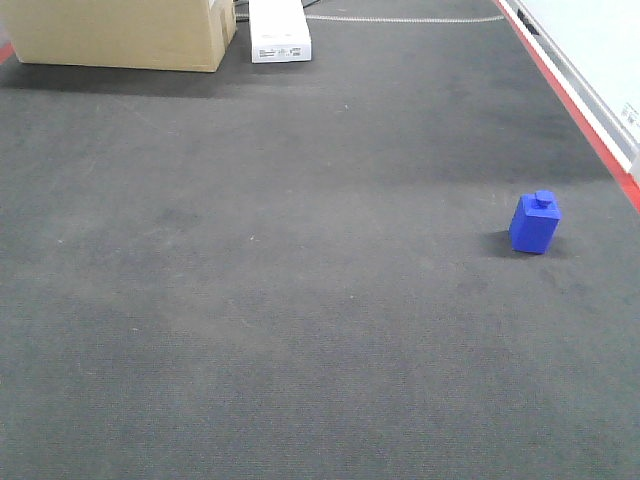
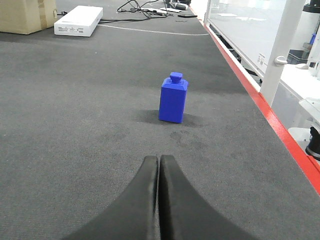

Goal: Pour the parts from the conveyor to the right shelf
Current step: 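Move the right gripper toward the blue bottle-shaped part on the conveyor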

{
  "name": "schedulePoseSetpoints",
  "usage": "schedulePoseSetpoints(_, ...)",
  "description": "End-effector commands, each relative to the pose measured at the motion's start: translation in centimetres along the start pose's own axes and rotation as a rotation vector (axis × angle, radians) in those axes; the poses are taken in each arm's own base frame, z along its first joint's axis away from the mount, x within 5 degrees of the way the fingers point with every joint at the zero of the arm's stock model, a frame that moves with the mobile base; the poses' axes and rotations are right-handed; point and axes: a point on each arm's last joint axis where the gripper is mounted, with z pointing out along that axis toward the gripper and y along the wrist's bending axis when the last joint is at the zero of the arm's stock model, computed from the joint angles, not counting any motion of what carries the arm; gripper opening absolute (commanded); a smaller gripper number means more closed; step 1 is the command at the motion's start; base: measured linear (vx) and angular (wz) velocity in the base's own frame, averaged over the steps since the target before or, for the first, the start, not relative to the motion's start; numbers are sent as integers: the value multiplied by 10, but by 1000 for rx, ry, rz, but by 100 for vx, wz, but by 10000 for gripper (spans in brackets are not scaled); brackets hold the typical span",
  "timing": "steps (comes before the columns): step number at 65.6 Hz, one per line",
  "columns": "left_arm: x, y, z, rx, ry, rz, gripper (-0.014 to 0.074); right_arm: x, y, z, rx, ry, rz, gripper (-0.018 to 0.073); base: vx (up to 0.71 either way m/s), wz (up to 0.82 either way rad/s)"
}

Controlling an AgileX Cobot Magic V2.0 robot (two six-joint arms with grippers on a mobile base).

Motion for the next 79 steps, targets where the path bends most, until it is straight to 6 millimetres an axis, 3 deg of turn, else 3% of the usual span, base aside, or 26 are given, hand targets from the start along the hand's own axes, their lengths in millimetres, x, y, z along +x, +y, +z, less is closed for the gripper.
schedulePoseSetpoints(1, -13, 0, -3, 3, -102, -17, -6, -5, -1, 0, 12, -80, -9, -9, 0, 0)
schedulePoseSetpoints(79, -13, 0, -3, 3, -102, -17, -6, -9, -1, -1, 18, -128, -22, -9, 0, 0)
